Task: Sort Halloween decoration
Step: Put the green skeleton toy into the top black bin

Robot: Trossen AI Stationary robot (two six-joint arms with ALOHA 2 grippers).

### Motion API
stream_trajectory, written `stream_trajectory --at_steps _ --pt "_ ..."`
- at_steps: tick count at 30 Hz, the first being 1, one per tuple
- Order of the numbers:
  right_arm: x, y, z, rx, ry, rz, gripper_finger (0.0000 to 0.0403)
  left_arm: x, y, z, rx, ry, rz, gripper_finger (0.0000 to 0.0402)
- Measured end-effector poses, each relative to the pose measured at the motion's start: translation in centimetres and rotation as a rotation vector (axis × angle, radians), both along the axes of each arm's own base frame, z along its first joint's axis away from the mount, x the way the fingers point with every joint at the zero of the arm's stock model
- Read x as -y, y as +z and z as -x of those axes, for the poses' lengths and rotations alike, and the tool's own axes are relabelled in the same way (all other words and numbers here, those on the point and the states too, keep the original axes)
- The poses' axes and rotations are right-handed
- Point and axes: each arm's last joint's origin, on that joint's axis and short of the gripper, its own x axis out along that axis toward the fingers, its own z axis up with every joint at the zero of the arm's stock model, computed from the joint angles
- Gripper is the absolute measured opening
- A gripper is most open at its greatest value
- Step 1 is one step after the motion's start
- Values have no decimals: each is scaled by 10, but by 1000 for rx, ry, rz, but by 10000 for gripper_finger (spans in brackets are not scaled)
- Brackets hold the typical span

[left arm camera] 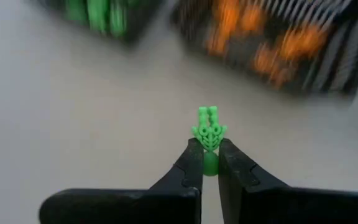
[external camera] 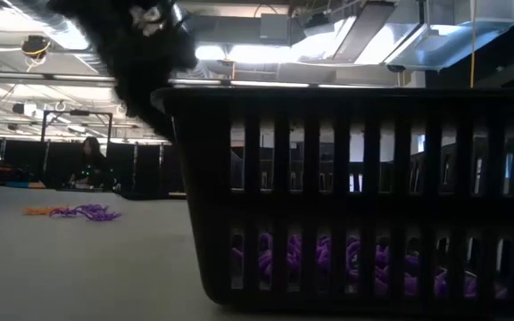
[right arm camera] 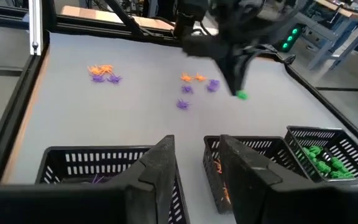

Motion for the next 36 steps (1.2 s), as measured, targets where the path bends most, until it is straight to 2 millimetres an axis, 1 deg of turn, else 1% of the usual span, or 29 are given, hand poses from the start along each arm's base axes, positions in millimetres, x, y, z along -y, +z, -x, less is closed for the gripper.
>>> stream_trajectory --at_steps 4,7,10,12,16,18,21,24,27,29,31,34,36 --pt "6 0 -5 2 -23 41 124 -12 28 -16 71 -14 -58 7" --pt "12 0 -10 -4 -43 61 124 -27 44 -25 133 -12 -84 7" --pt "21 0 -18 -27 -53 68 124 -47 50 -30 176 -23 -86 7" --pt "27 -1 -22 -52 -53 78 124 -61 50 -34 206 -27 -77 8" --pt "42 -4 -30 -98 -78 100 124 -92 43 -40 223 -29 -65 8" --pt "49 -5 -33 -119 -95 110 124 -108 35 -44 229 -33 -46 8" --pt "60 -7 -38 -146 -128 129 124 -127 20 -52 238 -59 -25 8" --pt "70 -8 -42 -169 -158 144 124 -144 3 -57 207 -56 -38 9" --pt "79 -9 -45 -184 -186 151 124 -159 -10 -62 158 -44 -54 22" --pt "84 -9 -48 -190 -202 154 124 -165 -15 -65 145 -40 -53 43" --pt "88 -9 -49 -192 -211 150 124 -167 -15 -70 143 -55 -64 71" --pt "92 -10 -52 -200 -215 141 124 -162 -14 -76 131 -100 -80 111" --pt "92 -10 -52 -200 -216 140 124 -159 -12 -78 128 -125 -93 131"
